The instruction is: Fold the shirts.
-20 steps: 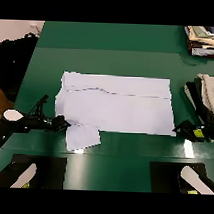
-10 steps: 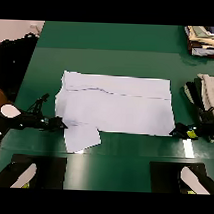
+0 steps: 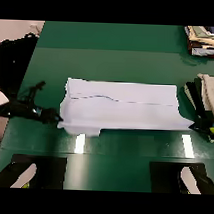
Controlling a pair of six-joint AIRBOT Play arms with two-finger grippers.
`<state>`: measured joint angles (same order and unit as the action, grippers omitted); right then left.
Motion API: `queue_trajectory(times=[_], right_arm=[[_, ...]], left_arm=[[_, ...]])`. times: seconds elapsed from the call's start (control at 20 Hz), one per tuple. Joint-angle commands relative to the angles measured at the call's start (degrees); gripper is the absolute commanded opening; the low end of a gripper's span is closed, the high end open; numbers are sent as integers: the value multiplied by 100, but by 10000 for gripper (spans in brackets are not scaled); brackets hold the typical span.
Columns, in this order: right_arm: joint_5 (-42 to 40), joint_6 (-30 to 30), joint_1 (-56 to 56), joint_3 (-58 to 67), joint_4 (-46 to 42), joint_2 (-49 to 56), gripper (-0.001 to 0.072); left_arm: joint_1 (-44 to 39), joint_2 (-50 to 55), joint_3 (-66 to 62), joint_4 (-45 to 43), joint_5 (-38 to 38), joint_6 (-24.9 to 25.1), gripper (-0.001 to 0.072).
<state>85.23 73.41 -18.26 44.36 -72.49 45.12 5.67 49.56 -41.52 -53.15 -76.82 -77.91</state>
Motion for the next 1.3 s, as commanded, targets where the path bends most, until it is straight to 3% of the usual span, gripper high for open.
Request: queue_trajectory(times=[0.0,0.25,0.5,0.7,0.75,0.8,0.85,0.9,1.0,1.05,1.15,1.25], right_arm=[[-232,116,525,774,-63,804,13],[-721,310,1154,2081,-57,2636,13],[-763,356,1207,3362,-37,4017,14],[-715,352,1069,4122,719,4824,19],[-715,350,1008,4260,990,4983,152],[-715,352,951,4398,1189,5134,402],[-680,350,890,4498,1322,5241,474],[-549,348,796,4562,1360,5300,474],[-319,140,555,4518,1392,5311,474],[-144,81,409,4452,1403,5311,474],[68,-42,92,4207,1410,5311,478],[-9,-120,-155,3832,1451,5313,568]], left_arm=[[-146,343,-879,81,702,17,20],[-868,2221,-2264,13,1888,205,21],[-850,3980,-3731,-46,1989,181,22],[-850,4354,-3987,-48,2345,142,26],[-848,4352,-4000,-31,2396,136,160],[-848,4352,-4022,-31,2385,125,490],[-848,4352,-4072,-42,2308,120,659],[-848,4347,-4164,-46,2135,122,664],[-848,4347,-4417,-48,1679,129,663],[-850,4347,-4527,-48,1469,127,628],[-861,4347,-4658,0,1143,197,48],[-916,4347,-4656,120,1121,205,32]])
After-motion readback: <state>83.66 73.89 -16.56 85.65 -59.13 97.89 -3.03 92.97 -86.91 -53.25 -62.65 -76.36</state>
